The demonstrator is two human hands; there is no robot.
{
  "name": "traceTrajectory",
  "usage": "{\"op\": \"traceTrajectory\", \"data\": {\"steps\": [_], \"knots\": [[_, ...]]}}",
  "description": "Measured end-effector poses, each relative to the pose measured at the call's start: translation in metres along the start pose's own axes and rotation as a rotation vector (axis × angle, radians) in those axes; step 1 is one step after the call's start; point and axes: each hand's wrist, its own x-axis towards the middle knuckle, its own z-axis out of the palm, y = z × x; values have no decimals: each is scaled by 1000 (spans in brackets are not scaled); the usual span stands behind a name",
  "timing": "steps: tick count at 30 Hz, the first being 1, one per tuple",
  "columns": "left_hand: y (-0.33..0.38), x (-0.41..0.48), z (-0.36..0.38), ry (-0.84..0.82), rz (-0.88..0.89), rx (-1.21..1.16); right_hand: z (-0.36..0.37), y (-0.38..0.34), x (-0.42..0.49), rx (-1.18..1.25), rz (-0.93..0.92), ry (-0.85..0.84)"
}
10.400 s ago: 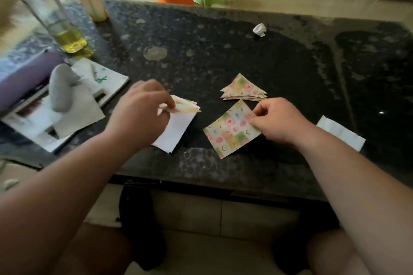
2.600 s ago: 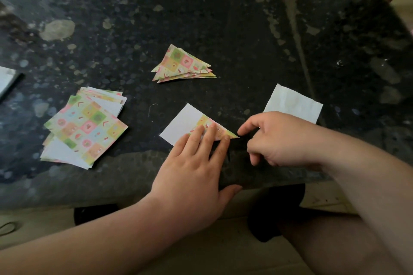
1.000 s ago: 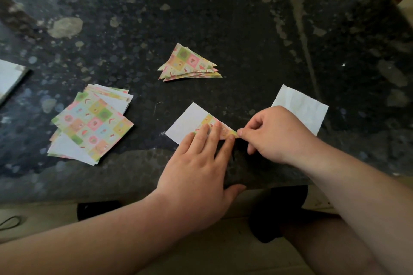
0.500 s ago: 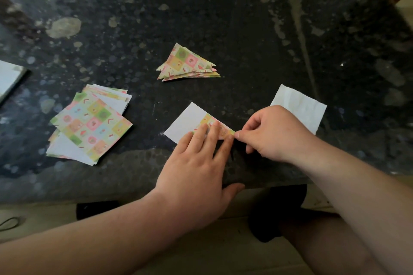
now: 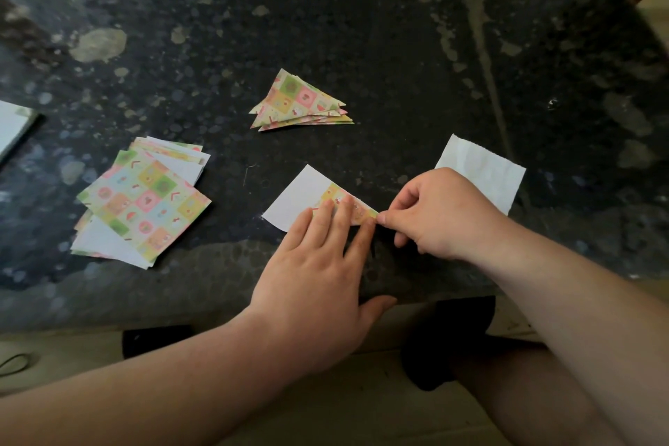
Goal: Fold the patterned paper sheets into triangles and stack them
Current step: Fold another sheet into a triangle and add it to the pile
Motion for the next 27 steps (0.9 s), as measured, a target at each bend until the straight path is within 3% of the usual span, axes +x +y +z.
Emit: {"op": "traceTrajectory", "data": {"steps": [27], "knots": [[1,-1,-2,-62,-2,18,-6,4,2,24,-11,-78]]}}
